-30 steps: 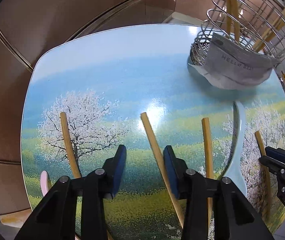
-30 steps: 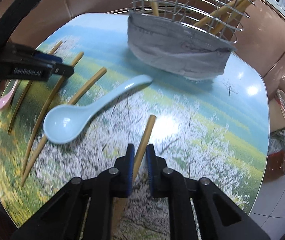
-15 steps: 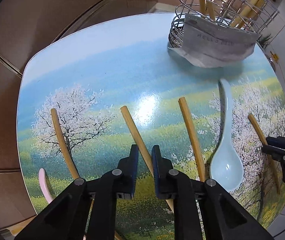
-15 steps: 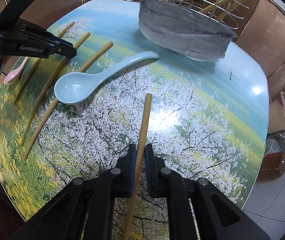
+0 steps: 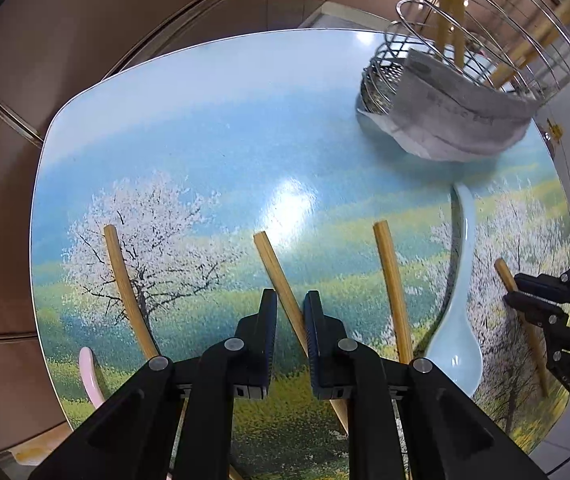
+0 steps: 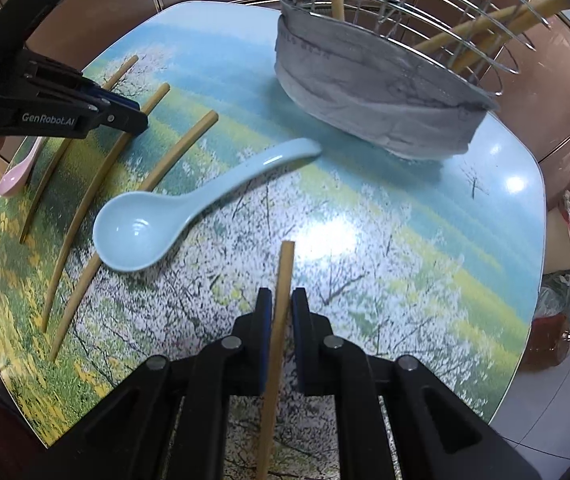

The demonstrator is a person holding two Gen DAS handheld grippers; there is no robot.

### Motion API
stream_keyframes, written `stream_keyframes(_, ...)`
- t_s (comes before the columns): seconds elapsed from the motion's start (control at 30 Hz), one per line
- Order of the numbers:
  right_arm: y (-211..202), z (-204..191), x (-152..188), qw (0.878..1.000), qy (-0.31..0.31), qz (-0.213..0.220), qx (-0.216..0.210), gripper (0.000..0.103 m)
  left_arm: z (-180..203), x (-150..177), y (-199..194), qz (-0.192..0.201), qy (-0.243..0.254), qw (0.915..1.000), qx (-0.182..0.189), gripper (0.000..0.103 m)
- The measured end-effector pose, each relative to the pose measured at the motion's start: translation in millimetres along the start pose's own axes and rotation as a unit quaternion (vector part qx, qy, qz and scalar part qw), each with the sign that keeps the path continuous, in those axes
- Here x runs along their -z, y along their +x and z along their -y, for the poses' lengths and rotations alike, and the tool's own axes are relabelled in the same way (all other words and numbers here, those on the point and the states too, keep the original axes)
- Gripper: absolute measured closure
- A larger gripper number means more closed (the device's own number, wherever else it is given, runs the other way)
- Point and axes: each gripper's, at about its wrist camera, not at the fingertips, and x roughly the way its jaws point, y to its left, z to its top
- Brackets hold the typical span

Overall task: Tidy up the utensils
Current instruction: 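Lower the left tool onto a bamboo chopstick and close it while the right tool grasps another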

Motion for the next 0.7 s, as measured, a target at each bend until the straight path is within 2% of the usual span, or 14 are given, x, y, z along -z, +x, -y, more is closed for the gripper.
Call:
stream_keyframes(0.1, 2.6, 1.6, -2.6, 1.000, 0.001, -0.011, -0.004, 0.093, -5.7, -5.6, 1.4, -0.007, -0.009, 0.9999, 0.010, 0.089)
stream_keyframes(0.2, 6.7, -0.6, -12.6, 1.000, 0.002, -0.022, -0.003, 0.093, -11.4, -6.2, 2.1, -0.012, -0.015, 0.9994, 0.027, 0.094)
stream_keyframes(0.53, 19.3, -30.6, -34.8, 0.999, 0.005, -0.035, 0.005, 0.097, 5.3, 3.3, 5.2, -0.006, -0.033, 0.9993, 0.016, 0.098)
stream_keyframes(0.63, 19.4, -37.8, -32.1, 1.000, 0.012, -0.027, 0.005, 0.097, 6.8, 9.2, 3.5, -0.001, -0.045, 0.9988, 0.021, 0.097)
stream_keyframes(0.7, 10.5, -35.7, -20.2, 1.000, 0.011, -0.016, 0.007, 0.097, 11.2, 17.4, -1.2, 0.004, -0.047, 0.9988, 0.009, 0.097)
